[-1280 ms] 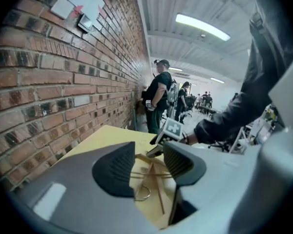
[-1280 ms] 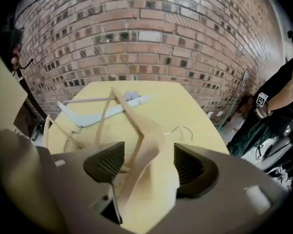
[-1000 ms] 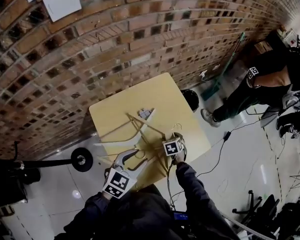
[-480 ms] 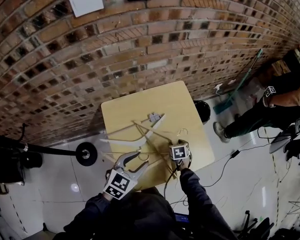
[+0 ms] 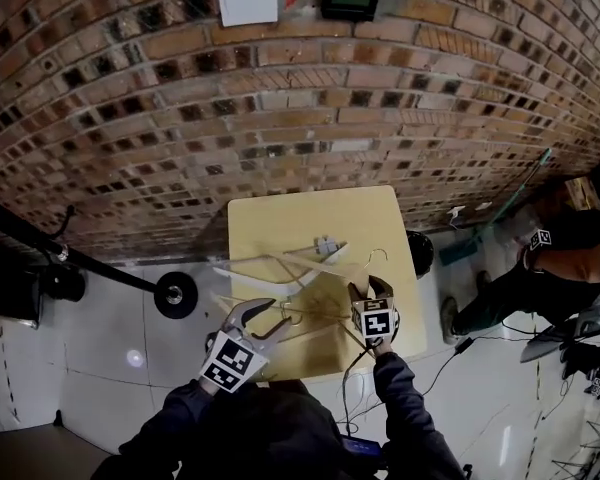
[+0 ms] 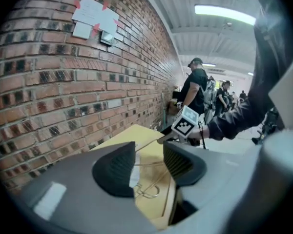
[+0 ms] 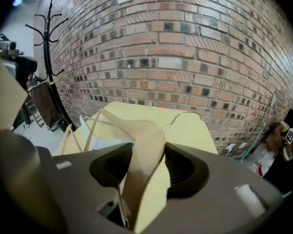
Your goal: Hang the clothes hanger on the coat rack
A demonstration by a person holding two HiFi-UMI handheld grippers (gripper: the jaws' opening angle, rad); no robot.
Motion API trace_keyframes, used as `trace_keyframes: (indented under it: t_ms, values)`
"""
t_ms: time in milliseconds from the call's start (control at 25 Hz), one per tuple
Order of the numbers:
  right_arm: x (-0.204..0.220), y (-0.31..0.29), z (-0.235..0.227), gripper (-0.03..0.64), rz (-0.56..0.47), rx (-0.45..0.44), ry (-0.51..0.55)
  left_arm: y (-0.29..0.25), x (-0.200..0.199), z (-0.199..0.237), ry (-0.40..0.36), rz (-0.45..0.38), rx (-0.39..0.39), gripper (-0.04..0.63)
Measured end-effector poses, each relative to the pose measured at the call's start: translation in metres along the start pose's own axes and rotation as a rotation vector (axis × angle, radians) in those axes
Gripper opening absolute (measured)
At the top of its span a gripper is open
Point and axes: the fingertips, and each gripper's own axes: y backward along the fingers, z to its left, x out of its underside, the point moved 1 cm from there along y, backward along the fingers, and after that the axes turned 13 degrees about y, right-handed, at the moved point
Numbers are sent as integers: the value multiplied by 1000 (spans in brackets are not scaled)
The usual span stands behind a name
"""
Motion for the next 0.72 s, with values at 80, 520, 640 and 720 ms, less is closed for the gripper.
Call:
trace_keyframes:
  t_ms: [80, 520, 640, 720]
  values:
    - [-24, 9, 1, 215, -62, -7, 14, 7, 0, 3, 11, -9, -23, 190]
    - [-191, 42, 78, 213, -366, -165, 258, 85, -1, 52, 88, -126, -248, 190]
    - [-235, 48, 114, 213, -427, -224, 327, 122, 2, 69, 106, -169, -329, 190]
    - [-262, 56, 142, 212, -465, -263, 362, 150, 7, 78, 119, -194, -377, 190]
